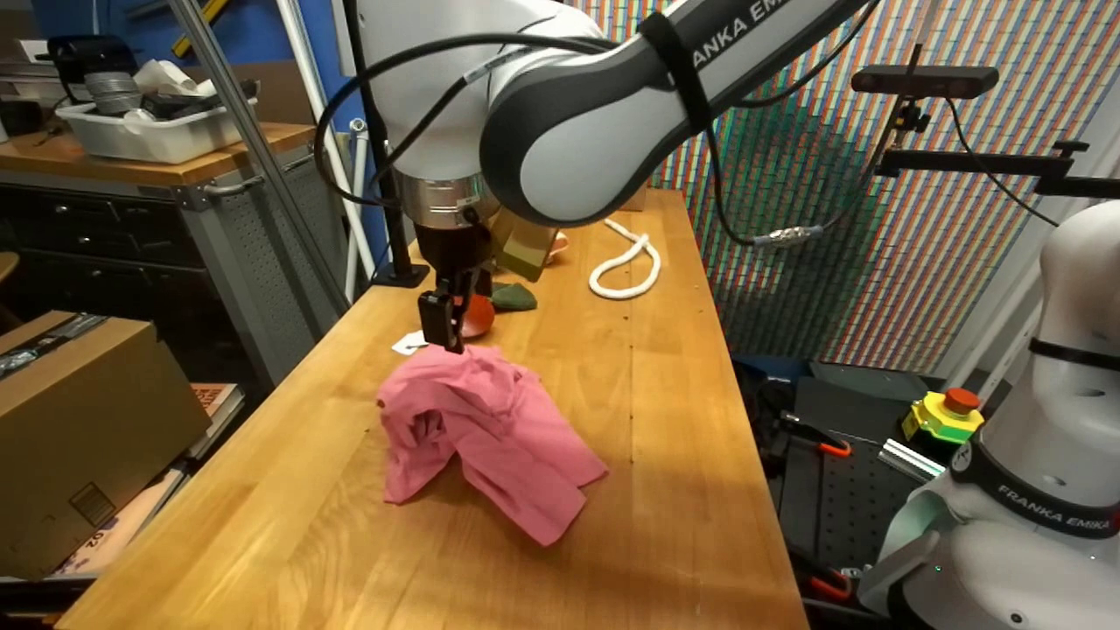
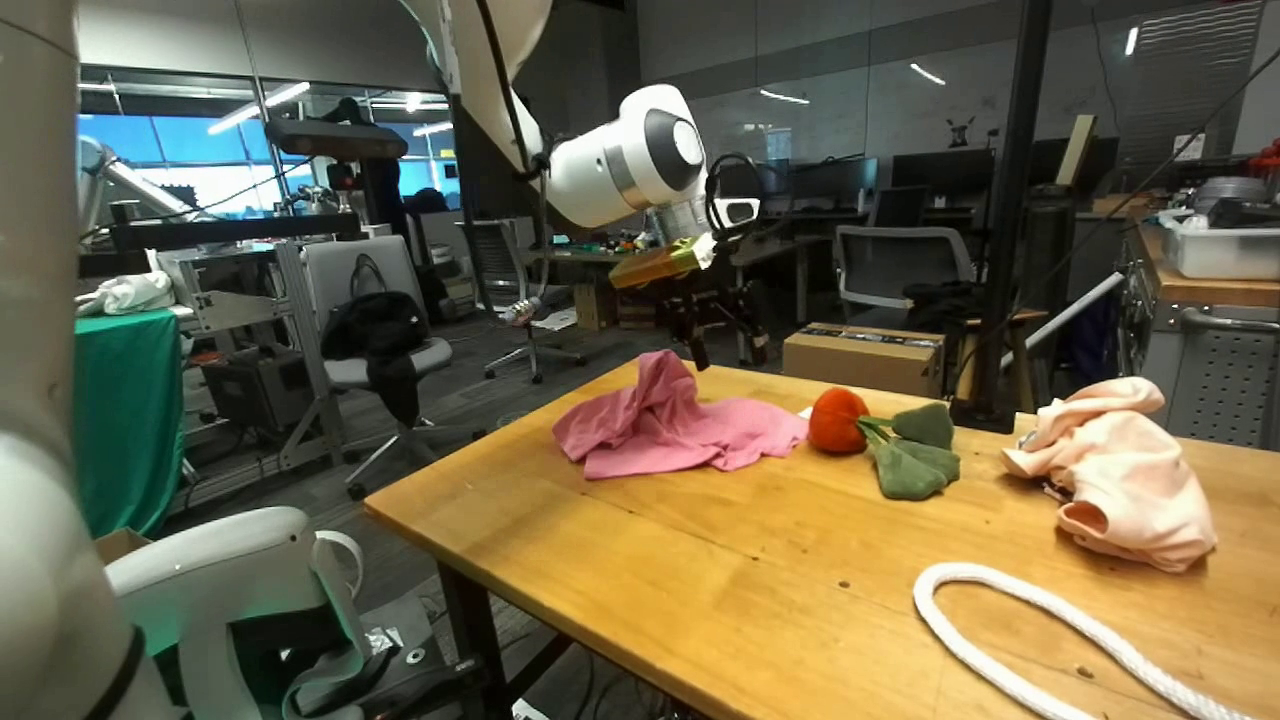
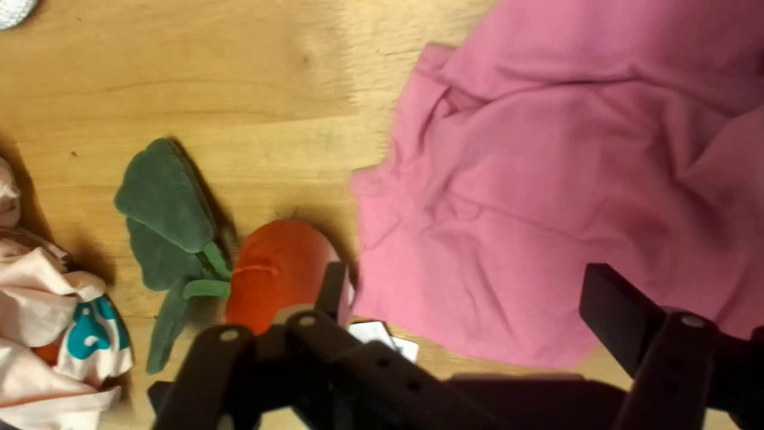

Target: Separate the objects on the table.

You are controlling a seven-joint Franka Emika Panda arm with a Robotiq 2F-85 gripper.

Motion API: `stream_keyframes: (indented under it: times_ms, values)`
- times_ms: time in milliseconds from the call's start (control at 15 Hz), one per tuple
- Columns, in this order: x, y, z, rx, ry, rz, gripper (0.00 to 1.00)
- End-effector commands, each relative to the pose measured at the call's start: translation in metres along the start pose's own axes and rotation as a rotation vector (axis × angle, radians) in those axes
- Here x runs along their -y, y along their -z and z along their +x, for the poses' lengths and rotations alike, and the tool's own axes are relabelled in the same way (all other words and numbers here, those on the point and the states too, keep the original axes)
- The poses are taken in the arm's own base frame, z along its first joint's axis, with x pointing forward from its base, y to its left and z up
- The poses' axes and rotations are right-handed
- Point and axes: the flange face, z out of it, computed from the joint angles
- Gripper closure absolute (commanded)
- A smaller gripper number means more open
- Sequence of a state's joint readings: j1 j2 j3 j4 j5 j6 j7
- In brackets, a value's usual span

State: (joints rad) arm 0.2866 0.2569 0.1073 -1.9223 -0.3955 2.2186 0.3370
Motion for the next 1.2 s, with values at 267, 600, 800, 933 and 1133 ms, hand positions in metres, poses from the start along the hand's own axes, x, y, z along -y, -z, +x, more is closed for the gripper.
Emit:
stream_keyframes:
  times_ms: [267,600,800,933,1133]
  values:
    - [0.008,0.020,-0.009,0.070,0.214,0.365,0.00]
    - [0.002,-0.015,-0.011,0.132,0.305,0.481,0.00]
    - [0.004,-0.031,-0.011,0.135,0.324,0.476,0.00]
    - [0.009,-0.038,-0.009,0.129,0.325,0.474,0.00]
    - [0.017,-0.035,-0.004,0.100,0.316,0.474,0.00]
